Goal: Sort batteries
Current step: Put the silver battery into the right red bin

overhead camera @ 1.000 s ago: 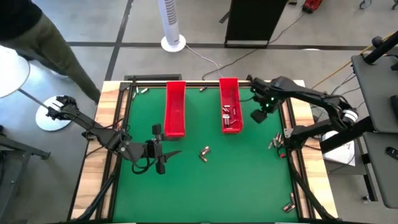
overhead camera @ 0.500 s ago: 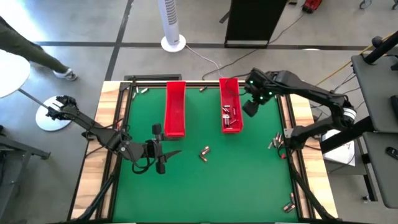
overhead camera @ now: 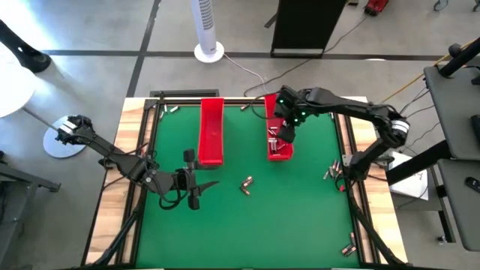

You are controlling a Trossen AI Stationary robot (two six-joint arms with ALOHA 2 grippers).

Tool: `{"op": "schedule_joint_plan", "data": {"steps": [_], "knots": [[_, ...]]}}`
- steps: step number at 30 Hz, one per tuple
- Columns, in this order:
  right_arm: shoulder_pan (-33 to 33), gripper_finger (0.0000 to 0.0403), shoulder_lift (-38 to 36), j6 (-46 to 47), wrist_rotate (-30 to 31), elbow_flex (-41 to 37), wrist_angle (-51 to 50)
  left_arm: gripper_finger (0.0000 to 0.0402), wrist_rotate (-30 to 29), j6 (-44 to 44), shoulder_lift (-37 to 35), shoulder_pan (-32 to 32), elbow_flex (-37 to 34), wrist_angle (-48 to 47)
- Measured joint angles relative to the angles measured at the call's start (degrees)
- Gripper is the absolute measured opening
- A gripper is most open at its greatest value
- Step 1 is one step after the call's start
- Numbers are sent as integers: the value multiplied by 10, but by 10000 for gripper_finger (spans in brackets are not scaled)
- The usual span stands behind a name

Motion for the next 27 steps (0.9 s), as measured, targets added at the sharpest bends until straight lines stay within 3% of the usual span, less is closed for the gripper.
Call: {"op": "schedule_joint_plan", "data": {"steps": [14,27], "knots": [[-8,226,162,-188,22,63,15,180,0,-9,-2,0,0,0],[-40,226,213,-236,32,63,29,180,-1,-31,-2,0,0,-9]]}}
